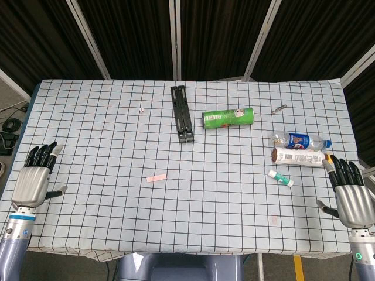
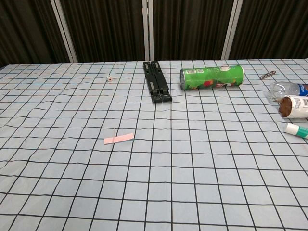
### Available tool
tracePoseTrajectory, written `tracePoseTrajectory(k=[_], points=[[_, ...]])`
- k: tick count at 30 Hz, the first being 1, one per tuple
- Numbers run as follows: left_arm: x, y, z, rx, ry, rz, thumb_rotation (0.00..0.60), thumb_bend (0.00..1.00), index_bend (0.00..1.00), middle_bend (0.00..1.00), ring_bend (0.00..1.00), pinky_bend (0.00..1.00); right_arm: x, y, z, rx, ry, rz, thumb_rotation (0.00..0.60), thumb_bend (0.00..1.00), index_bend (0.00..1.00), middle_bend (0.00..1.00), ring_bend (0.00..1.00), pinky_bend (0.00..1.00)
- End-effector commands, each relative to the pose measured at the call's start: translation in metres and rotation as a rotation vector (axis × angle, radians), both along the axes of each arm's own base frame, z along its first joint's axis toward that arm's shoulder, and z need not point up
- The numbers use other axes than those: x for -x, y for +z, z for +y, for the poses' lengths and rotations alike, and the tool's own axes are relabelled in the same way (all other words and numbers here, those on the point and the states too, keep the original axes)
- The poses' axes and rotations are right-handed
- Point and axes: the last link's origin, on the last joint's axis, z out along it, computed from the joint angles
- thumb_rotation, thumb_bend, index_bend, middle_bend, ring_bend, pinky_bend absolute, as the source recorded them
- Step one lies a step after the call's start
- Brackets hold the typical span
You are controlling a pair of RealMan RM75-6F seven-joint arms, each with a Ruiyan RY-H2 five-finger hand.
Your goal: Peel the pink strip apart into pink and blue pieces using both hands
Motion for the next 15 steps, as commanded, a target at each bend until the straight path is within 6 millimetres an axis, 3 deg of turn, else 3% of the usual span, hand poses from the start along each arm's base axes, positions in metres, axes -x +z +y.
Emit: tracePoseTrajectory(k=[1, 9, 12, 15], points=[[-0.002, -0.003, 0.002, 0.02, -0.024, -0.004, 0.6, 0.0, 0.0, 0.0, 0.0, 0.0, 0.0, 0.0, 0.0, 0.003, -0.002, -0.001, 0.6, 0.0, 0.0, 0.0, 0.0, 0.0], [-0.035, -0.035, 0.039, 0.226, -0.274, 0.029, 0.6, 0.0, 0.01, 0.0, 0.0, 0.0, 0.002, 0.007, -0.001, 0.031, -0.017, -0.01, 0.6, 0.0, 0.0, 0.0, 0.0, 0.0], [-0.057, -0.054, 0.06, 0.302, -0.391, 0.047, 0.6, 0.03, 0.09, 0.0, 0.0, 0.0, 0.002, 0.01, -0.002, 0.04, -0.025, -0.03, 0.6, 0.0, 0.0, 0.0, 0.0, 0.0], [-0.072, -0.072, 0.077, 0.371, -0.471, 0.085, 0.6, 0.15, 0.21, 0.0, 0.0, 0.0, 0.004, 0.012, -0.004, 0.046, -0.032, -0.03, 0.6, 0.0, 0.0, 0.0, 0.0, 0.0]])
